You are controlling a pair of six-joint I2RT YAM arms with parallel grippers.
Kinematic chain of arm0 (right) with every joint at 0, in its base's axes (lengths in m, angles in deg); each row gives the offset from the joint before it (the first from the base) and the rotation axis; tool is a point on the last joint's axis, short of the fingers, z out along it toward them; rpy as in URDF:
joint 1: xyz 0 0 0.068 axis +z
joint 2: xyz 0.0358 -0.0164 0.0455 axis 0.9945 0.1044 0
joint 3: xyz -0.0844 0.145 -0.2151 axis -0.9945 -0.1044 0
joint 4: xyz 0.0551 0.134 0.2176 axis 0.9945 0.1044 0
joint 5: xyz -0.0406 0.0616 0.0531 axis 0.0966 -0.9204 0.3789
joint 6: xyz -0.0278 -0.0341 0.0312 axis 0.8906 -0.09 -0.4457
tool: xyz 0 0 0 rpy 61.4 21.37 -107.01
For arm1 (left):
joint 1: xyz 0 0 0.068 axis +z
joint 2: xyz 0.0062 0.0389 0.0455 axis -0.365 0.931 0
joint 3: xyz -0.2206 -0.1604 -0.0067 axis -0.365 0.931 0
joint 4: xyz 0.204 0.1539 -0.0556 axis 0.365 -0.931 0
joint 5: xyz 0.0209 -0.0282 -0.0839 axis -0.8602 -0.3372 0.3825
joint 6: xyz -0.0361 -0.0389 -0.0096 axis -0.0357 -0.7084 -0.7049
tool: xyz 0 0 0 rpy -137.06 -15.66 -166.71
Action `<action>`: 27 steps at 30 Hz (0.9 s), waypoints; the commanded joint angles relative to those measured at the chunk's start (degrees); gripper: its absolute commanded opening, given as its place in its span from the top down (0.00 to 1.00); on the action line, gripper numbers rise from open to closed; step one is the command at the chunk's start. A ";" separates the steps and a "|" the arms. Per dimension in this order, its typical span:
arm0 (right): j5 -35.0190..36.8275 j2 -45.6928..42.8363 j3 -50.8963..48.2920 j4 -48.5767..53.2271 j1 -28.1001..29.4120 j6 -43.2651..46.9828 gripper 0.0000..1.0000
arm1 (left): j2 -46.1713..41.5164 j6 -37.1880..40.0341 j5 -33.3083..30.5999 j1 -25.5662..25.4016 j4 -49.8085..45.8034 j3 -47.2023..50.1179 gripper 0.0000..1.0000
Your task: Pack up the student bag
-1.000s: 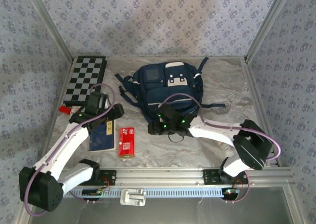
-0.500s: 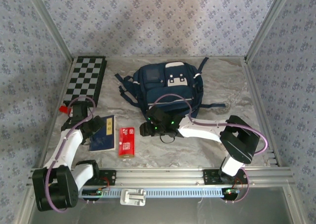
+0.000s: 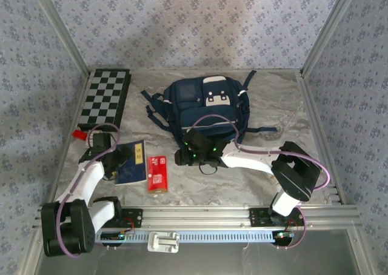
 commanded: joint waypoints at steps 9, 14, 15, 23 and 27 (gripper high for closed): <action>-1.78 7.75 11.16 4.94 1.97 0.42 0.49 | -12.06 -5.81 -4.19 -6.81 -8.51 1.25 0.20; -2.03 15.89 21.96 9.66 4.10 -3.20 0.51 | -11.46 -4.06 -1.42 -6.06 -7.84 2.87 0.25; -2.60 17.58 23.70 9.87 4.45 -3.90 0.51 | -10.98 -3.70 -0.91 -5.87 -7.60 3.04 0.27; -3.37 26.07 32.69 12.30 5.71 -6.59 0.53 | -10.17 -2.23 1.65 -4.27 -6.09 5.06 0.34; -4.81 29.28 35.34 12.90 5.78 -7.00 0.58 | -9.46 -2.11 3.37 -4.29 -4.32 6.11 0.38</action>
